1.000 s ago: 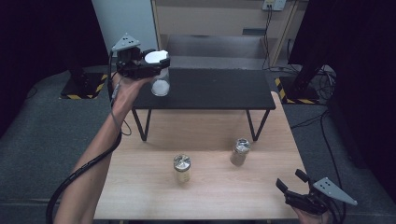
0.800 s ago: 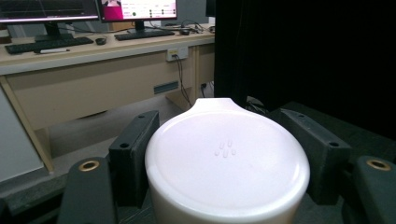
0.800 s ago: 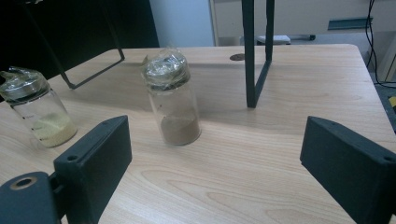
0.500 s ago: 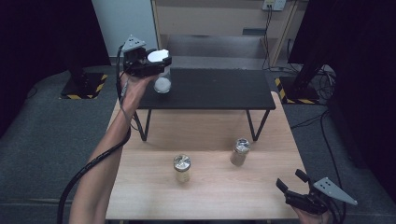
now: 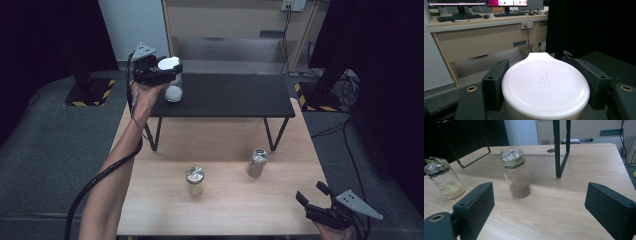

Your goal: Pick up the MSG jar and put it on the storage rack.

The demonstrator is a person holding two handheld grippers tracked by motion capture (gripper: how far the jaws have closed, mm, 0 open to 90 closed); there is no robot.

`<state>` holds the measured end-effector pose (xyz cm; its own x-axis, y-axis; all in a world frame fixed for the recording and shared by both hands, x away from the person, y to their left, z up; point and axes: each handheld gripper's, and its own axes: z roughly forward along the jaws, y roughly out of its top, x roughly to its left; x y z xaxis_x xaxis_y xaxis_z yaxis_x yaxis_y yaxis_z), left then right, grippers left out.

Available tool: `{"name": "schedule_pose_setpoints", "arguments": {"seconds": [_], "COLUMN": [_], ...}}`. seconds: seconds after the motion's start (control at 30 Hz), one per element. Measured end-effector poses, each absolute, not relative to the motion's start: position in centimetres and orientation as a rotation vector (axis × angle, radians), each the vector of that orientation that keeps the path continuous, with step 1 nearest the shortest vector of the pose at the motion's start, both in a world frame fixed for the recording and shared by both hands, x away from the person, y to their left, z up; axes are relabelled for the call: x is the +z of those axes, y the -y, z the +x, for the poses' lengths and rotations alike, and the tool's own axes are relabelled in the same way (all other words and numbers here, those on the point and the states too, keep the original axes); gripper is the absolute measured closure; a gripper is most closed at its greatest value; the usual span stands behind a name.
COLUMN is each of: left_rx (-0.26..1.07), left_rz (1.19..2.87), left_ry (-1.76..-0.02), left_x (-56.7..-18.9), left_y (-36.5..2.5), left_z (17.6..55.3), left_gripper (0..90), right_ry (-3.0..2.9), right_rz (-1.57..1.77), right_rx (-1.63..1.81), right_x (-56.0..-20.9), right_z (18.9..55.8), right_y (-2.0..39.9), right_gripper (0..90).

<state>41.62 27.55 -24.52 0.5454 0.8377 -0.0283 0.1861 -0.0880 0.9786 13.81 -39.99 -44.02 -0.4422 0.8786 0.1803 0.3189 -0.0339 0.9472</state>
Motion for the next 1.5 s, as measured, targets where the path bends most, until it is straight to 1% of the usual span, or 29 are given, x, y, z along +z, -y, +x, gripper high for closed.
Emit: {"name": "schedule_pose_setpoints", "arguments": {"seconds": [0.43, 0.5, 0.57, 0.7, 0.83, 1.0, 1.2, 1.3, 1.5], "left_rx": [0.691, 0.671, 0.666, 0.689, 0.709, 0.687, 0.637, 0.590, 0.544], "left_rz": [1.609, 1.591, 1.578, 1.566, 1.588, 1.593, 1.595, 1.607, 1.637], "left_ry": [-0.861, -0.877, -0.891, -0.877, -0.834, -0.786, -0.729, -0.698, -0.643], "left_x": [-24.7, -24.6, -24.4, -23.7, -22.8, -21.9, -21.4, -21.2, -21.5], "left_y": [-27.6, -27.7, -27.8, -28.1, -28.5, -29.9, -31.4, -32.1, -32.7], "left_z": [41.6, 41.7, 41.6, 40.8, 39.5, 37.8, 35.9, 35.2, 33.6], "left_gripper": [29.6, 22.5, 12.9, 6.9, 5.9, 4.8, 2.9, 2.7, 1.8], "right_ry": [-1.758, -1.758, -1.758, -1.759, -1.761, -1.765, -1.770, -1.772, -1.776], "right_rz": [1.255, 1.255, 1.255, 1.253, 1.251, 1.247, 1.245, 1.246, 1.242], "right_rx": [1.498, 1.498, 1.498, 1.499, 1.502, 1.500, 1.496, 1.495, 1.492], "right_x": [-44.0, -44.0, -44.0, -44.0, -44.0, -44.0, -44.0, -43.9, -43.9], "right_z": [13.8, 13.8, 13.8, 13.8, 13.8, 13.8, 13.9, 13.9, 13.9], "right_y": [40.0, 40.0, 40.0, 40.0, 40.1, 40.0, 39.9, 39.9, 39.9], "right_gripper": [9.5, 9.5, 9.5, 9.5, 9.5, 9.5, 9.5, 9.5, 9.5]}}
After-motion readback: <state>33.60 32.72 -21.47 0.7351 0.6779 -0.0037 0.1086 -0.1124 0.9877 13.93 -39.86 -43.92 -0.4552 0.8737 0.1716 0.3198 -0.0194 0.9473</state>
